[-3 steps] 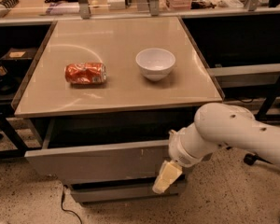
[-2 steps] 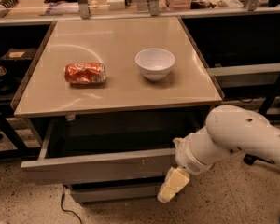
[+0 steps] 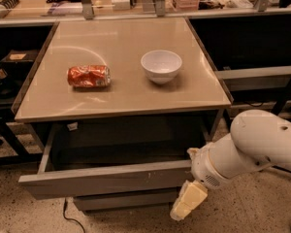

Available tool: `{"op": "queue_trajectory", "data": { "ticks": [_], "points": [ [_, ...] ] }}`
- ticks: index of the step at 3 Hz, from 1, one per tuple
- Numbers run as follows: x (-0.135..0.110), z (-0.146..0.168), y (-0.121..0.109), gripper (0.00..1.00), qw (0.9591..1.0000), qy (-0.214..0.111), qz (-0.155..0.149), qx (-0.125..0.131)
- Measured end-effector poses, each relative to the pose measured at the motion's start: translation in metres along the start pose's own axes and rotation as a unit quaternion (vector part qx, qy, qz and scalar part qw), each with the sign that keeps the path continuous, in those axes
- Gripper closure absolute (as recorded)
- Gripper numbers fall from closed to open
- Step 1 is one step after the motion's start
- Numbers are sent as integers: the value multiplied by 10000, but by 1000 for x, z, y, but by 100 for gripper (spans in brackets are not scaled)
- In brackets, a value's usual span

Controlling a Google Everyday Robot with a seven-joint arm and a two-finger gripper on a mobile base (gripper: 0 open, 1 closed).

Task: Open top drawer

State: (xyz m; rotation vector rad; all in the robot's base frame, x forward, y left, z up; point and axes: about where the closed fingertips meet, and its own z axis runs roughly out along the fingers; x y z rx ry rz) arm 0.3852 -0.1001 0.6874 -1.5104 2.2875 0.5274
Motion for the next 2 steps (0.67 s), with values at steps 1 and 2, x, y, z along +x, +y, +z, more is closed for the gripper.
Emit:
{"op": "queue_trajectory", "data": {
  "ticks": [1,2],
  "points": [
    [-6,1,-5,0,10000,-39,-82,-28],
    [-15,14,-10,0,9996,87,-227,-127]
  ]
}}
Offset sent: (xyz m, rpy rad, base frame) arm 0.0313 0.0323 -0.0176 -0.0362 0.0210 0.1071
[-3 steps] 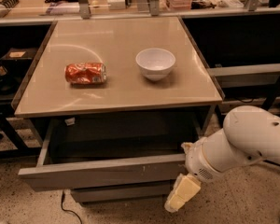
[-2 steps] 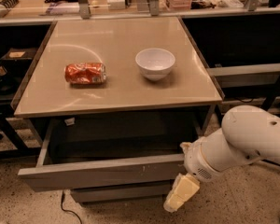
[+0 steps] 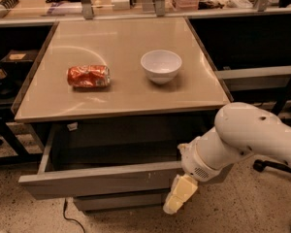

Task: Open top drawer

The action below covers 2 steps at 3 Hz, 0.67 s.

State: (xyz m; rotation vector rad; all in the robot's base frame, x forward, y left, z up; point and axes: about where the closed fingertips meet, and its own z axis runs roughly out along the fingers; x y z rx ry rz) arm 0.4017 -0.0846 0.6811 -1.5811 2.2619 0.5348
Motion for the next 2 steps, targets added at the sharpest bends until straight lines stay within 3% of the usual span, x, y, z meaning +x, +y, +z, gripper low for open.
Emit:
{"op": "queue_trajectory", "data": {
  "ticks": [2],
  "points": [
    [7,24,22,0,9983,396,-30,-432]
  ]
}}
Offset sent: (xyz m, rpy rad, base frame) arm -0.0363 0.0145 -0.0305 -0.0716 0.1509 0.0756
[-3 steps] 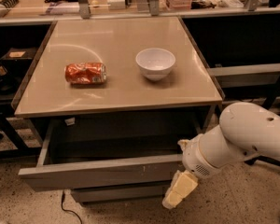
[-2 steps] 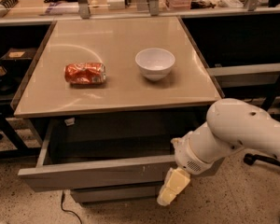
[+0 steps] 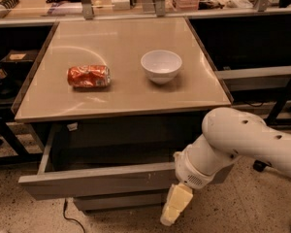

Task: Open top drawer

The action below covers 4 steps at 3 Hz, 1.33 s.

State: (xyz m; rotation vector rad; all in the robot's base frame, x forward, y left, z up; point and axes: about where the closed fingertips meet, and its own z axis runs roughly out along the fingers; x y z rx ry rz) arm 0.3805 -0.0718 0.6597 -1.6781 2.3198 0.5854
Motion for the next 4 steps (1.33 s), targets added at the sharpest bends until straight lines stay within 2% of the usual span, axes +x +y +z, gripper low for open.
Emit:
{"op": "queue_trajectory", "data": {
  "ticks": [2,3,4],
  "points": [
    [15,-13,36,0,9994,143,167,-257],
    [27,-25,57,0,9988,157,355,-305],
    [50,-41,87,0,9970,202,675,-305]
  ]
}}
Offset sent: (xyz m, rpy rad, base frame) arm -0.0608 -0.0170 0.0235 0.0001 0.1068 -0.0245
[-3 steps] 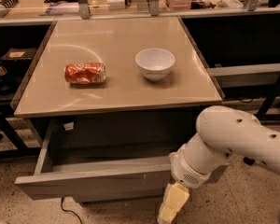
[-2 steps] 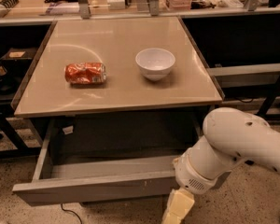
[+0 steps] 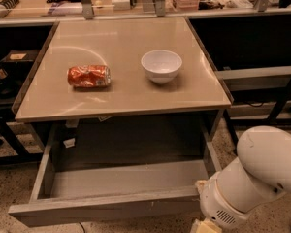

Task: Open top drawer

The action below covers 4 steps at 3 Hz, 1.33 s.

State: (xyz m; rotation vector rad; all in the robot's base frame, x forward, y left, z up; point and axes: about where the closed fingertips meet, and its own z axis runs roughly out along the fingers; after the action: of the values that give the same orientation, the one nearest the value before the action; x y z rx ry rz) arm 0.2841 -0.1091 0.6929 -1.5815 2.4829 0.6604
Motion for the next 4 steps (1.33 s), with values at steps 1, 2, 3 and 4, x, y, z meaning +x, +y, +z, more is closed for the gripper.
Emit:
{"op": "queue_trajectory", "data": {
  "ticks": [1,2,3,4],
  "points": [
    [1,0,1,0,10000,1,11,2],
    [-21,-7,-19,0,9997,-110,-193,113],
    [-47,-16,-41,0,9986,-181,-446,229],
    [-60,-12,-49,0,9980,-209,-576,184]
  ]
}}
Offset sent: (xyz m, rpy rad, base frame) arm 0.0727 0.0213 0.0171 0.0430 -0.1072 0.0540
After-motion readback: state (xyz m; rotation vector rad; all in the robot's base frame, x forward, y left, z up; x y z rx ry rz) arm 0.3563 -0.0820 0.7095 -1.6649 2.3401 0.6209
